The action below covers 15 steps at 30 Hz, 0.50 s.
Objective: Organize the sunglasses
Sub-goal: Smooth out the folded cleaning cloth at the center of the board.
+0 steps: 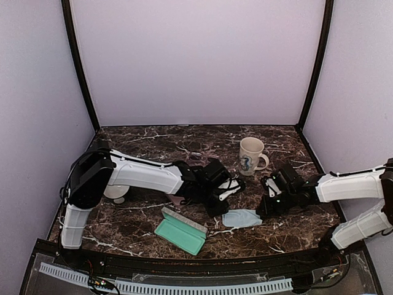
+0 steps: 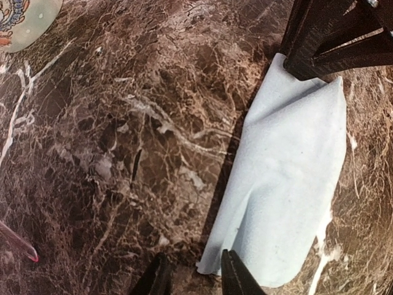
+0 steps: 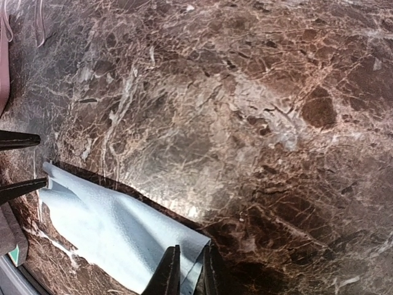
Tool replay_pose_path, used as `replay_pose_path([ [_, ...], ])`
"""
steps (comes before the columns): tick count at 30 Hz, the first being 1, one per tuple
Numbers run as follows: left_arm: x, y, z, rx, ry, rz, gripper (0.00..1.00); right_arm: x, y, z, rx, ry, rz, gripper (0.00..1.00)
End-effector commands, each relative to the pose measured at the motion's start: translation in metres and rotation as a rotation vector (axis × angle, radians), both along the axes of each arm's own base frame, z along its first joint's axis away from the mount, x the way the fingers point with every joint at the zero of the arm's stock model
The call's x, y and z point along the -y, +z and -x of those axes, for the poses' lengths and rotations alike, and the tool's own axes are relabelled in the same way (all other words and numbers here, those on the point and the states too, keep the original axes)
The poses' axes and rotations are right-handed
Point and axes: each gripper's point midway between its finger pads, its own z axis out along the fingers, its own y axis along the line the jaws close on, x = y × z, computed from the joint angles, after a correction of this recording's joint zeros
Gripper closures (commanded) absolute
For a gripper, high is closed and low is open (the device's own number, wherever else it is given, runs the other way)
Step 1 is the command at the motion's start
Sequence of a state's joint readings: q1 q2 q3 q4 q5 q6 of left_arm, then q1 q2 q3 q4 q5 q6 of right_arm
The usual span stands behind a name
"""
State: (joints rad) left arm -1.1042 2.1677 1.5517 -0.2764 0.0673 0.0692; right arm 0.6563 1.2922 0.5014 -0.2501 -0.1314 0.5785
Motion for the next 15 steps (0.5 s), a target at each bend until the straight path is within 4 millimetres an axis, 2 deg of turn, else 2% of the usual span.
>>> replay_pose_path([
  [1, 0.008, 0.011, -0.008, 0.028, 0.012, 0.028, 0.7, -0.002, 0.0, -0.004, 0.013, -0.011, -0.016, 0.85],
  [15, -0.003, -0.005, -0.009, 0.037, 0.015, -0.034, 0.7, -0.001, 0.001, -0.008, 0.021, -0.007, -0.004, 0.99],
])
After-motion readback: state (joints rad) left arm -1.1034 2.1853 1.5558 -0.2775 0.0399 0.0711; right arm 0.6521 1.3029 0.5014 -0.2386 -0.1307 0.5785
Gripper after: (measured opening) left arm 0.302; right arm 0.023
